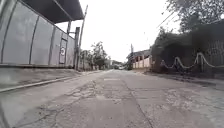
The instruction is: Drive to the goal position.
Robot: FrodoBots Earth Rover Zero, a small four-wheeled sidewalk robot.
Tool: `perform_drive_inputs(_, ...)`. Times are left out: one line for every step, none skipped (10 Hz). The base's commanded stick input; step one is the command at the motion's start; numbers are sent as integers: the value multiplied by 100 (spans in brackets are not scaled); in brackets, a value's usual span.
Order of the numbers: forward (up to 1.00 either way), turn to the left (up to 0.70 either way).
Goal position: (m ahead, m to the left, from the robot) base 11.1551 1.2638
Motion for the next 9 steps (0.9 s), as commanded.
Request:
perform_drive_inputs(70,0)
perform_drive_inputs(70,0)
perform_drive_inputs(70,0)
perform_drive_inputs(70,0)
perform_drive_inputs(70,0)
perform_drive_inputs(70,0)
perform_drive_inputs(70,0)
perform_drive_inputs(70,0)
perform_drive_inputs(70,0)
